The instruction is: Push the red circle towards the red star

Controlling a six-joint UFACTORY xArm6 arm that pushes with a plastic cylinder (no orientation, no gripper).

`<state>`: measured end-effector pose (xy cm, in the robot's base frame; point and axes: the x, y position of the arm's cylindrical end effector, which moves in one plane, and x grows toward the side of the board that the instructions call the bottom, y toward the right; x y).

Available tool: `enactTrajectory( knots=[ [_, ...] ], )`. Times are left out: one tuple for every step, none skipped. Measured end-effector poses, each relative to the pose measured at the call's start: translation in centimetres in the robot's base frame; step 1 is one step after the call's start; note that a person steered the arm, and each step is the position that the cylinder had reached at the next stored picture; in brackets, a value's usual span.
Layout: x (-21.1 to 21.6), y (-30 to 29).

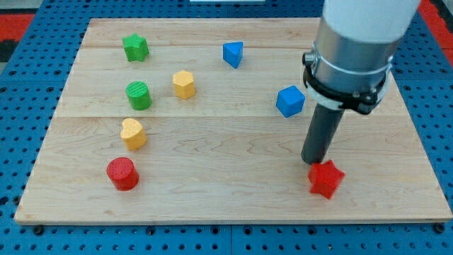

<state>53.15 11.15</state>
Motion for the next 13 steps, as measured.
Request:
enactTrajectory(
  knots=[
    [-2.3, -8.7],
    [3.5, -8.8],
    [6.9, -2.7],
    [3.8, 4.4],
    [4.0, 2.4],
    [4.0, -12.1],
    [6.1, -24.9],
    [3.9, -33.2],
    [1.8, -24.4],
    [4.2, -18.6],
    [7.4, -22.3],
    [7.8, -17.3],
    [4.6, -14.5]
  ],
)
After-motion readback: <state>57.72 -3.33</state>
